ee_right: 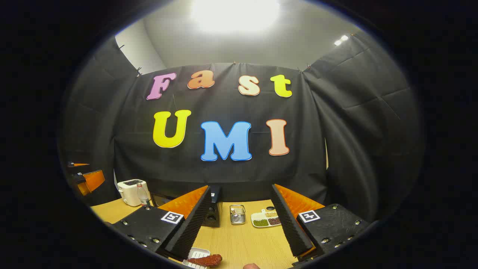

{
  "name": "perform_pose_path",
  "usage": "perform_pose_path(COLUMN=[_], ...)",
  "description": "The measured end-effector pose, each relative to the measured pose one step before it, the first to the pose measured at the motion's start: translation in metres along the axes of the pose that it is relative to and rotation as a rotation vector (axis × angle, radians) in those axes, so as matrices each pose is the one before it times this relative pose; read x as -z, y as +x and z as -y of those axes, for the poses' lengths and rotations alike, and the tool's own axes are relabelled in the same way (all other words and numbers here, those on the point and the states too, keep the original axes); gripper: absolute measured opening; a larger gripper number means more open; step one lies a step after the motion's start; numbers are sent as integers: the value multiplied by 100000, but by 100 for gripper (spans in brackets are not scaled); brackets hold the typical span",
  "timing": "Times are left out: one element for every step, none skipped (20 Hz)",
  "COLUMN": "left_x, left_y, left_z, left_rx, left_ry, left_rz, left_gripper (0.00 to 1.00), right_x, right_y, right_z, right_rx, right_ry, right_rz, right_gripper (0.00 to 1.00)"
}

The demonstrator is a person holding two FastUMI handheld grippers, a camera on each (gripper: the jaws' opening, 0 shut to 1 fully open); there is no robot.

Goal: Open the electric oven with the left hand, put the food in, and close the electric oven.

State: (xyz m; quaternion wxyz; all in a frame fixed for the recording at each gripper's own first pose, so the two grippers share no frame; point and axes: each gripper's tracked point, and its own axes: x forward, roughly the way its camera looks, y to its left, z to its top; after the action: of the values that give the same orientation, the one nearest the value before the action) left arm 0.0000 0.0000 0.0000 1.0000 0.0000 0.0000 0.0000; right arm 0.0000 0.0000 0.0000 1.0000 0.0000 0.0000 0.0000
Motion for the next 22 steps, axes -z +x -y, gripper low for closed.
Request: perform_pose_path(left_x=[83, -106, -33, -66, 59, -121, -24, -112, 83, -99, -37, -189, -44, -161, 56, -64, 74, -104, -26, -115, 58, -86], left_y=[-48, -76, -186, -114, -151, -109, -92, -119, -167, -85, -26, -90, -252, -32, -87, 74, 215, 180, 437, 396, 468, 625], left_z=[-80, 84, 70, 101, 149, 112, 217, 170, 227, 264, 249, 311, 321, 381, 357, 328, 232, 195, -13, 100, 113, 294], left_rx=[-315, -19, -130, -3, -67, -63, -67, -58, -175, -186, -403, -162, -254, -98, -168, -374, -521, -637, -838, -634, -188, 561], left_ry=[-15, -69, 27, 129, 302, 364, 292, 197, 88, 127, 114, 68, 50, 42, 56, 173, 471, 711, 853, 839, 316, -513], left_rz=[-113, -27, 105, 120, 214, 202, 101, -43, 41, -15, 17, 52, 148, 31, 48, 308, 403, 631, 841, 458, 54, 126], left_gripper=[100, 100, 100, 100, 100, 100, 100, 100, 100, 100, 100, 100, 100, 100, 100, 100, 100, 100, 100, 100, 100, 100], right_x=[-137, -13, -22, 82, -23, 78, 25, 39, 16, 85, 16, 104, 21, 75, 21, 146, 44, -60, -392, -77, 257, 515], right_y=[-18, -172, -142, -5, -98, 6, -115, -65, -11, -62, -75, -12, 50, -47, -199, -174, -255, -190, -104, -132, -6, -54], right_z=[91, 177, 79, 114, 142, 35, 146, 123, 162, 218, 208, 206, 225, 346, 335, 199, -63, 93, 138, 350, 119, -191], right_rx=[16, -85, -93, 23, -157, -24, -254, -221, -289, -306, -399, -338, -241, -71, -278, -906, -2064, -1852, -1145, -187, -48, -620], right_ry=[-300, -244, -53, 91, 212, 92, -43, -164, -317, -176, 141, 301, -11, -165, -178, -6, 285, 89, -436, -702, -604, -185], right_rz=[263, 72, 162, -13, 24, -69, -5, 133, 21, 53, 29, 93, 35, 189, 253, 214, 503, 1421, 2464, 1884, -230, -658], right_gripper=[96, 96, 96, 96, 96, 96, 96, 96, 96, 96, 96, 96, 96, 96, 96, 96, 96, 96, 96, 96, 96, 96])
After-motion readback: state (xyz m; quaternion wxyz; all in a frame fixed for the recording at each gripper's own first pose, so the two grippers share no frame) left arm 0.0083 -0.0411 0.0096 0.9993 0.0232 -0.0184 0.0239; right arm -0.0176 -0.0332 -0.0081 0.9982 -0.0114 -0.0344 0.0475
